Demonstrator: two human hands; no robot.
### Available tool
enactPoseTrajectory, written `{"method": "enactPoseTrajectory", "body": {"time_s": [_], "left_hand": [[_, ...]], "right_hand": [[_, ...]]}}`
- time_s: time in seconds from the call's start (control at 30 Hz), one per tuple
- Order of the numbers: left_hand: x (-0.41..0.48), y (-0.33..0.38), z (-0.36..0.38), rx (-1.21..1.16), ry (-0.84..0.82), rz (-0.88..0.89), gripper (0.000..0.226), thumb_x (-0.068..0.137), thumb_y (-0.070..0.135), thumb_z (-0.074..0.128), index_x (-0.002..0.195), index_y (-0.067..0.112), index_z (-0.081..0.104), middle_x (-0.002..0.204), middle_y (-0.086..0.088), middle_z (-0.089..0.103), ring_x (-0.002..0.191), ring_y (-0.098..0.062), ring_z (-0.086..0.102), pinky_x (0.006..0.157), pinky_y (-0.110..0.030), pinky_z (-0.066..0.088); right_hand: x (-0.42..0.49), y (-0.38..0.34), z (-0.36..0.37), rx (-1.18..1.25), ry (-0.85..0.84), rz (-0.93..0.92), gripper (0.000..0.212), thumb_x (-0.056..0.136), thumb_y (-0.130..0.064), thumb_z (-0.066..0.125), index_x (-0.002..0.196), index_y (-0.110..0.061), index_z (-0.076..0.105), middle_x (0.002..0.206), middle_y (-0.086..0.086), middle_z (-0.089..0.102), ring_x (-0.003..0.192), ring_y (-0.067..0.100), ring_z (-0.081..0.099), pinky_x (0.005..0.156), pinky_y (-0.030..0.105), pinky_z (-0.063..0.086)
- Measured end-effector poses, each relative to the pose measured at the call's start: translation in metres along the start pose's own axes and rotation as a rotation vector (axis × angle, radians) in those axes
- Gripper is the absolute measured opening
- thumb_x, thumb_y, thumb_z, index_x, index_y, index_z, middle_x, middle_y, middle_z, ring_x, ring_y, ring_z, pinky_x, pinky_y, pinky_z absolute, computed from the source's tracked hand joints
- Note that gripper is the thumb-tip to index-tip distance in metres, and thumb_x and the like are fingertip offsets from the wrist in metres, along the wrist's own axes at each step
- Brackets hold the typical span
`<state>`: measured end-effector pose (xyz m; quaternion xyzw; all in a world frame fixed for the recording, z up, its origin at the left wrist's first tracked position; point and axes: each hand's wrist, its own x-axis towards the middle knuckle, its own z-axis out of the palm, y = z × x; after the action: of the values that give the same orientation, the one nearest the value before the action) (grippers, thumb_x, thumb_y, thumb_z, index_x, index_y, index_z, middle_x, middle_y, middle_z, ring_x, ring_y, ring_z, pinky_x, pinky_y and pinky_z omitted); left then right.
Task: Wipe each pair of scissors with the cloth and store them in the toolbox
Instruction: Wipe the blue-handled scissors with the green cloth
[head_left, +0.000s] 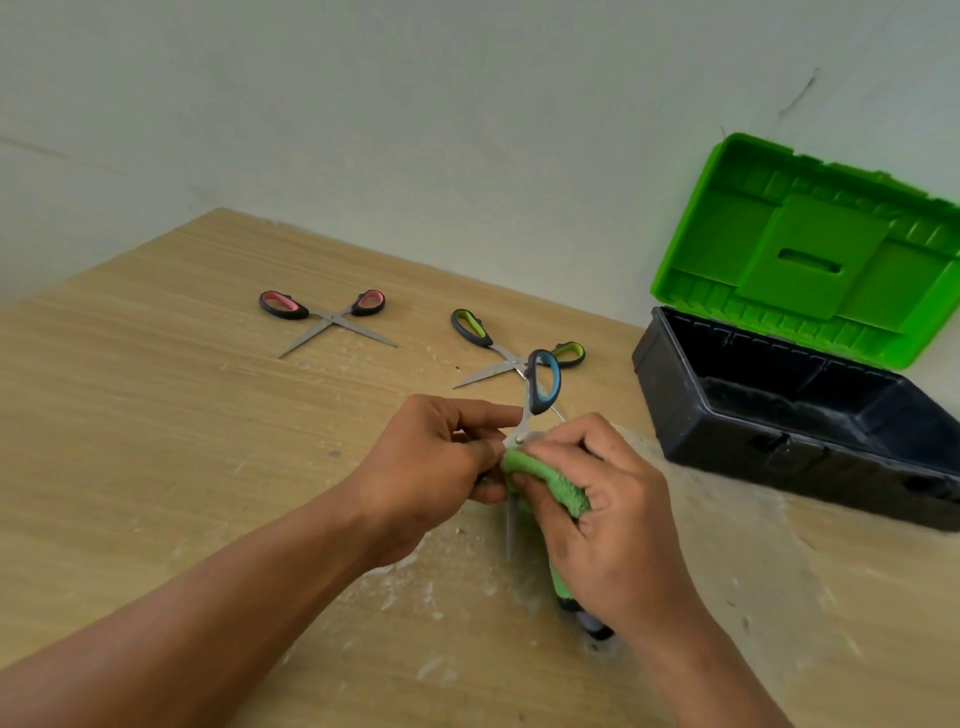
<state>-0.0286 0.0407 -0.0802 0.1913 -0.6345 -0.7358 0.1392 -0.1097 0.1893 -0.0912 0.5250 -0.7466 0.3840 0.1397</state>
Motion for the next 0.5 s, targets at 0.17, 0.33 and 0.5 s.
{"method": "enactPoseTrajectory", "body": {"time_s": [0.17, 0.33, 0.5], "left_hand": [[0.001, 0.006, -0.003, -0.089, 0.067, -0.006, 0.032, 0.092, -0.015, 0.051, 0.113, 0.001, 0.068, 0.072, -0.007, 0.058, 0.058, -0.015, 0.065, 0.053, -0.019, 0.055], [0.004, 0.01, -0.009, -0.147, 0.095, -0.004, 0.034, 0.09, -0.017, 0.05, 0.11, 0.003, 0.068, 0.074, -0.008, 0.057, 0.065, -0.02, 0.067, 0.06, -0.026, 0.061], [0.004, 0.015, -0.015, -0.171, 0.102, 0.022, 0.031, 0.092, -0.012, 0.053, 0.105, 0.009, 0.071, 0.082, -0.009, 0.056, 0.066, -0.019, 0.068, 0.061, -0.025, 0.061]], "right_hand": [[-0.004, 0.0, -0.004, 0.051, -0.109, -0.021, 0.018, 0.085, -0.012, 0.08, 0.103, -0.016, 0.08, 0.096, -0.006, 0.061, 0.087, 0.009, 0.062, 0.069, 0.025, 0.052], [-0.009, -0.001, -0.012, 0.163, -0.246, 0.031, 0.02, 0.083, -0.014, 0.082, 0.102, -0.02, 0.081, 0.101, -0.011, 0.063, 0.09, 0.008, 0.065, 0.072, 0.014, 0.049], [-0.009, 0.002, -0.027, 0.21, -0.38, 0.177, 0.038, 0.079, 0.003, 0.07, 0.092, -0.03, 0.082, 0.105, -0.014, 0.063, 0.103, 0.011, 0.063, 0.08, 0.017, 0.052]]}}
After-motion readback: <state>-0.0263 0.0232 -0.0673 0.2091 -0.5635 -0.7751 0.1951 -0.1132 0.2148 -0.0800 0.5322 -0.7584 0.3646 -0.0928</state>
